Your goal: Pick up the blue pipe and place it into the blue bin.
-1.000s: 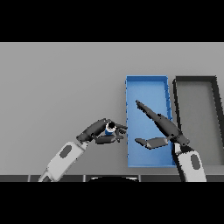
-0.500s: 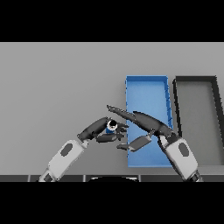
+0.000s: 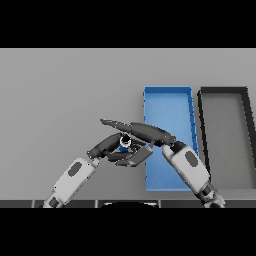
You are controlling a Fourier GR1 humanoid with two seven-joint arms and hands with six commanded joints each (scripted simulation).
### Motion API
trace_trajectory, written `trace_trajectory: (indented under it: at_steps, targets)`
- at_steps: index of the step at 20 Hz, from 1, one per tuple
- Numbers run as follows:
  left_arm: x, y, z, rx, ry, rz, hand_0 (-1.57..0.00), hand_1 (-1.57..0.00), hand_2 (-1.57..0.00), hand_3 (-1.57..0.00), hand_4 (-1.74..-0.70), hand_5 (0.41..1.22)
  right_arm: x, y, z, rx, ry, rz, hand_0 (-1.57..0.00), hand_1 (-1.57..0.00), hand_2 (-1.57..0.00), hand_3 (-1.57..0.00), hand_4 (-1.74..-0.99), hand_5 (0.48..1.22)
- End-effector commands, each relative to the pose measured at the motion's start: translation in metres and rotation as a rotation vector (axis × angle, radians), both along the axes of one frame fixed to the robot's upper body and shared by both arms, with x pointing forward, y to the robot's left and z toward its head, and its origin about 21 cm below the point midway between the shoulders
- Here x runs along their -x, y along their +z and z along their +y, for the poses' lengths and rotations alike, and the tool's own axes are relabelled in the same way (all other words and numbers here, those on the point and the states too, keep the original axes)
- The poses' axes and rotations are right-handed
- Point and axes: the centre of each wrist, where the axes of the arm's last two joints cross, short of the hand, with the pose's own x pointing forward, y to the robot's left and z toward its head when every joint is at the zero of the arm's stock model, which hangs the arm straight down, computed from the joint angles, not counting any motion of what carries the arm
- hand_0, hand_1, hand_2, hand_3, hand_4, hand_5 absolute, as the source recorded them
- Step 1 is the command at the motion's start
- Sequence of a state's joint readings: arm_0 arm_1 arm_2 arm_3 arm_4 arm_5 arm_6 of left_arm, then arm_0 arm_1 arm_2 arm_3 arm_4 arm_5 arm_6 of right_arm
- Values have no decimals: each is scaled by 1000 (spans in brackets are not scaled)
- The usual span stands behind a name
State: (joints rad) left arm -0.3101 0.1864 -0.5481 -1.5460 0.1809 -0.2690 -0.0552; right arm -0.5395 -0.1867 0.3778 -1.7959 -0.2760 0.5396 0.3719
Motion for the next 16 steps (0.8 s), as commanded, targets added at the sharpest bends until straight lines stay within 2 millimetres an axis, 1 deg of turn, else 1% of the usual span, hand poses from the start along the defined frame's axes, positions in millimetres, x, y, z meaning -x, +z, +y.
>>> trace_trajectory:
  at_steps: [1, 2, 3, 4, 5, 6, 7, 8, 9, 11, 12, 13, 14, 15, 16]
  targets:
    - [-2, 4, 0, 5, -3, 0, -1571, -1571, -1571, -1450, -1723, 1221, -4, 0, 6, 8, 15, -1, 1, -13, -42, 1, -1231, 512]
    - [1, 4, -4, 16, -20, 12, -1571, -1571, -1571, -1474, -1720, 1221, -6, -2, 11, 19, 32, 4, -14, -36, -68, -11, -1241, 516]
    - [2, 1, -2, 17, -27, 16, -1571, -1567, -1571, -1395, -1717, 1221, -10, -3, 14, 22, 41, 9, -54, -83, -115, -43, -1268, 519]
    - [-1, 3, -1, 15, -23, -32, -1496, -1393, -1367, -1150, -1630, 1221, -12, -1, 17, 30, 47, 8, -138, -166, -193, -106, -1308, 523]
    - [-1, 7, 0, -66, -7, -57, -1236, -1120, -1093, -920, -1613, 1221, -12, 0, 20, 42, 59, 5, -278, -313, -329, -228, -1352, 528]
    - [0, 7, 0, -128, 7, -81, -993, -895, -875, -736, -1587, 1221, -12, -1, 24, 49, 79, 7, -478, -500, -500, -375, -1390, 538]
    - [2, 9, 1, -122, 20, -93, -879, -828, -796, -667, -1611, 1221, -13, -2, 28, 38, 105, 1, -697, -714, -714, -562, -1453, 551]
    - [3, 10, 2, -115, 24, -98, -895, -867, -845, -656, -1637, 1221, -11, -1, 30, 30, 123, 10, -872, -886, -886, -701, -1503, 573]
    - [2, 8, 0, -79, 31, -83, -1030, -1008, -990, -623, -1658, 1192, -10, -2, 31, 19, 134, 36, -1012, -1023, -1023, -828, -1541, 604]
    - [4, 5, 0, 12, 15, -45, -1225, -1211, -1199, -525, -1688, 1203, -10, -2, 30, 10, 120, 71, -1213, -1220, -1220, -1096, -1492, 706]
    - [7, 2, -1, 37, 10, -23, -1294, -1283, -1274, -533, -1698, 1206, -9, -5, 31, -16, 113, 73, -1285, -1290, -1290, -1191, -1475, 809]
    - [5, 4, -1, 49, 9, -22, -1349, -1340, -1333, -527, -1707, 1209, -9, -4, 33, -23, 115, 57, -1342, -1346, -1346, -1267, -1464, 891]
    - [4, 4, -1, 44, 12, -30, -1394, -1386, -1381, -550, -1714, 1212, -9, -4, 31, -27, 108, 34, -1388, -1391, -1391, -1328, -1458, 957]
    - [6, 4, 2, 39, 15, -40, -1429, -1423, -1419, -588, -1719, 1214, -5, -4, 30, -27, 110, 12, -1424, -1427, -1427, -1376, -1456, 1010]
    - [5, 5, 1, 37, 19, -48, -1458, -1453, -1449, -591, -1724, 1215, -4, -3, 29, -34, 115, -15, -1454, -1456, -1456, -1415, -1459, 1052]
